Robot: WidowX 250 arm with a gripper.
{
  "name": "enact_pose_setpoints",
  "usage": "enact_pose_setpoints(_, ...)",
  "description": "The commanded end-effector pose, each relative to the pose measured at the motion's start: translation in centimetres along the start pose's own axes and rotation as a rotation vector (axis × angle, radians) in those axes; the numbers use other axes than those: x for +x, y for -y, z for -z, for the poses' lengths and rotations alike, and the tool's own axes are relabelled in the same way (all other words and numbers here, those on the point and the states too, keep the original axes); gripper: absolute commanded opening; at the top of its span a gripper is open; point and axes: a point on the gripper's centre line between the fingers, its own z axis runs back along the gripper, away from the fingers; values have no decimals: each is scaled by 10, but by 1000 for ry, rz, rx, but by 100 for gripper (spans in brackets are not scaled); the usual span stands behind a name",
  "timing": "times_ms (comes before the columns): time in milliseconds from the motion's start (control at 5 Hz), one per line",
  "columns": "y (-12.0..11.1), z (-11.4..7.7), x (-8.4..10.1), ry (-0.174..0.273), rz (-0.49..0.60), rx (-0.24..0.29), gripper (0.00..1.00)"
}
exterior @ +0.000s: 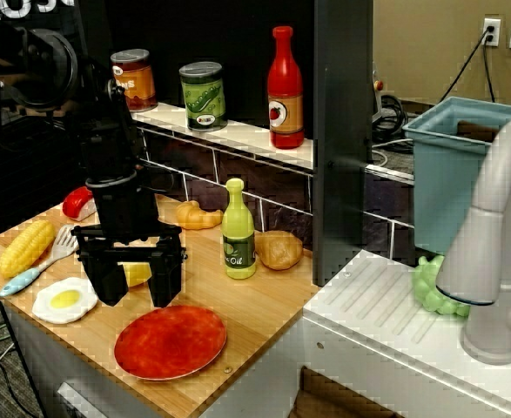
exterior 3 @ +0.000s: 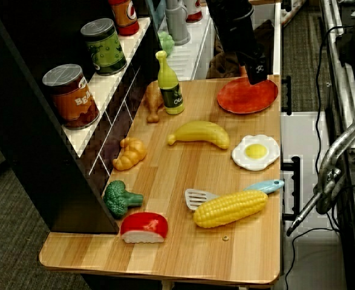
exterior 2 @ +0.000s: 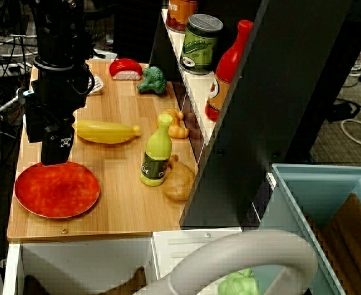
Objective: Put banana on plate
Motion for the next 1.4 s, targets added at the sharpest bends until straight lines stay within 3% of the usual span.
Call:
enact_pose_setpoints(0, 0, 0, 0, 0, 0, 0, 100)
enact_pose_setpoints(200, 3, -10, 13, 35, 74, 22, 100)
enact_pose_setpoints(400, 2, -19, 24, 63, 75, 37, 100)
enact_pose_setpoints(600, -3, -31, 38, 103, 167, 103, 100)
enact_pose_setpoints(800, -22, -42, 64, 80, 210, 99, 100)
enact_pose_setpoints(1000, -31, -46, 75, 93, 304, 122, 100)
enact_pose_setpoints(1200, -40, -42, 88, 35, 415, 151, 100)
